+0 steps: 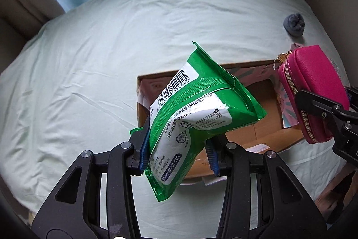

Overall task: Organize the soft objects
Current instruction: 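Lift the wipe pack with the left tool while the right tool carries the pink wallet to the box, then lower both items into the box and open both tools, then withdraw both tools from the box toward the remaining items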

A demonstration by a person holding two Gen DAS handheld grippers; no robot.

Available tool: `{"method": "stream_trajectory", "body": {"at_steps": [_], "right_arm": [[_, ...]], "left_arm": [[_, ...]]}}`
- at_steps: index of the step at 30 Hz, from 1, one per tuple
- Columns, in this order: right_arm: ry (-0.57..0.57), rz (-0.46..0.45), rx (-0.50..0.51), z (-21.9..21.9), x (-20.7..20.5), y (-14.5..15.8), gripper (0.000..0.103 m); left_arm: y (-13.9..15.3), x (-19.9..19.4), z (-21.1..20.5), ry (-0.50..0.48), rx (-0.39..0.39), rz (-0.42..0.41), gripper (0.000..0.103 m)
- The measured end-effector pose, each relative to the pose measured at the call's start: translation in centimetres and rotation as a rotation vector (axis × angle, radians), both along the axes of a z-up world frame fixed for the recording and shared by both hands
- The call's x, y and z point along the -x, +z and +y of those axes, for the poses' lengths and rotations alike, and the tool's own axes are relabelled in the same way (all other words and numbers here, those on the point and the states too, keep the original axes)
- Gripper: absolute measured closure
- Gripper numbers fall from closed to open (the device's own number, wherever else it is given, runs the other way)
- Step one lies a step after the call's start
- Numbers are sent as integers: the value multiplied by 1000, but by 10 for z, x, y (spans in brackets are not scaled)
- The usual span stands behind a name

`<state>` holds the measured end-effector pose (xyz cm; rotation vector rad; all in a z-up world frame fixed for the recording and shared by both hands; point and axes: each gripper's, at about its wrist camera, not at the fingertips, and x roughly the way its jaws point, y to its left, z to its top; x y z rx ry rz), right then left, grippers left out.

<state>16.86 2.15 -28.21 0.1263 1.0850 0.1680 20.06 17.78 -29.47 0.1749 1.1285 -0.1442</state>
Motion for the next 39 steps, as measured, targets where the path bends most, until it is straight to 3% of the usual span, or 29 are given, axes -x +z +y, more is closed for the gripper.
{"method": "stream_trajectory", "body": {"at_steps": [9, 14, 15, 16, 17, 19, 27, 39], "right_arm": [[-114, 249, -58, -9, -50, -86, 57], [-151, 328, -104, -16, -68, -103, 55], [-167, 359, -117, -17, -71, -109, 53], [-176, 376, -123, -18, -73, -113, 46], [-183, 384, -127, -19, -75, -118, 26], [-178, 390, -124, -21, -77, -123, 0], [-158, 350, -122, -25, -73, -113, 0], [-108, 241, -78, -19, -50, -66, 0]], "left_arm": [[-78, -34, -1, 58, 49, 191, 65], [-100, -51, -11, 43, 45, 251, 61], [-101, -53, -14, 37, 43, 250, 45], [-101, -55, -18, 25, 46, 242, 12], [-101, -55, -21, 12, 43, 245, 0], [-98, -56, -23, -5, 17, 239, 0], [-103, -48, -11, -26, 29, 253, 1], [-59, -21, 3, 18, 63, 188, 0]]}}
